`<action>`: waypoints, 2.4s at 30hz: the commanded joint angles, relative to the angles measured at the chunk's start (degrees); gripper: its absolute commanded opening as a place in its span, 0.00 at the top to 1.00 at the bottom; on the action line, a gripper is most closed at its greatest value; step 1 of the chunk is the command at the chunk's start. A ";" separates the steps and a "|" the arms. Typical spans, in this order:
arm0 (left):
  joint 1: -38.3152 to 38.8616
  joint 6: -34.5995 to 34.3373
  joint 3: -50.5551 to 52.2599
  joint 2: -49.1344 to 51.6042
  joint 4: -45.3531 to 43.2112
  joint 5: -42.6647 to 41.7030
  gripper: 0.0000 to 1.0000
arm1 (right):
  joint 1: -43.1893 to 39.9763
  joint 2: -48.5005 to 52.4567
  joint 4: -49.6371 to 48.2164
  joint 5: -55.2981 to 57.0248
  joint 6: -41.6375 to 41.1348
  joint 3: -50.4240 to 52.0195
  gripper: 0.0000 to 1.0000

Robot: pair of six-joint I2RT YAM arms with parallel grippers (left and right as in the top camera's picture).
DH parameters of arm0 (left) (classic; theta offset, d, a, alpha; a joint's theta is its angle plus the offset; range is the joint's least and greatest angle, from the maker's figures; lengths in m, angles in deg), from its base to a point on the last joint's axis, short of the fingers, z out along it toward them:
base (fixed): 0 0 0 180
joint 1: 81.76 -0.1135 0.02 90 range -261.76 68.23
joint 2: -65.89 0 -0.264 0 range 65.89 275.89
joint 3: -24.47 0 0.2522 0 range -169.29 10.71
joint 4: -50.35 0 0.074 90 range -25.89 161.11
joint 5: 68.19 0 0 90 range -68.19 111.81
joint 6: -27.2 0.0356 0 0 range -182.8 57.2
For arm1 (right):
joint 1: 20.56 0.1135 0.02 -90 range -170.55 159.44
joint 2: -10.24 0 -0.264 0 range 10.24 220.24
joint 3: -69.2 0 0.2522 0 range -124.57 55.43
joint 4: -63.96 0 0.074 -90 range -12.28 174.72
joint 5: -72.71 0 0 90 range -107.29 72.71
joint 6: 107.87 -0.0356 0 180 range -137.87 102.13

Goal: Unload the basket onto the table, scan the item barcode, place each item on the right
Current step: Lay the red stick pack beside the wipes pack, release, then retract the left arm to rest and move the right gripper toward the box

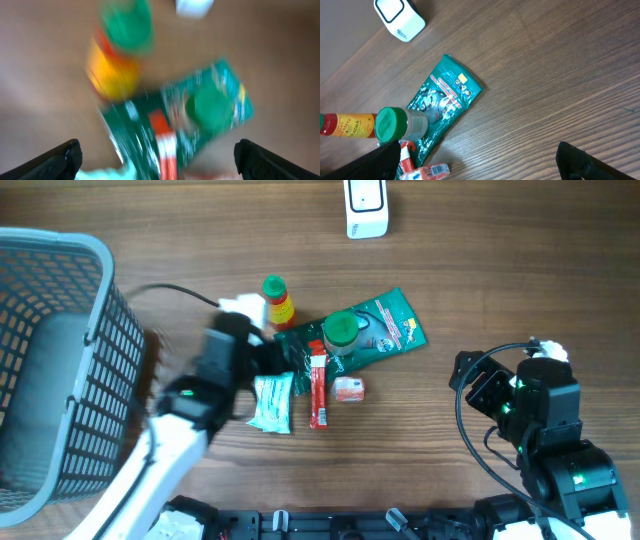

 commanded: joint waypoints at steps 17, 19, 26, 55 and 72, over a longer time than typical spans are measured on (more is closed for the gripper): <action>-28.83 18.67 -38.21 -32.02 34.10 3.15 0.00 | -0.17 -0.09 -1.03 -2.03 -3.30 0.11 0.00; -28.83 18.67 -38.05 -36.17 39.47 3.13 0.00 | -0.17 -0.11 -1.03 -2.05 -5.60 0.11 0.00; -28.83 18.73 -31.93 -42.80 49.24 -2.01 0.00 | -0.17 -0.09 0.33 -3.13 -5.44 0.11 0.00; -28.83 17.84 -22.29 -51.43 63.21 -2.64 0.00 | -0.17 25.77 -0.94 -28.92 13.03 0.11 0.00; -28.83 17.84 -22.29 -51.43 63.21 -2.64 0.00 | -0.17 28.65 -8.02 -43.50 7.21 0.11 0.00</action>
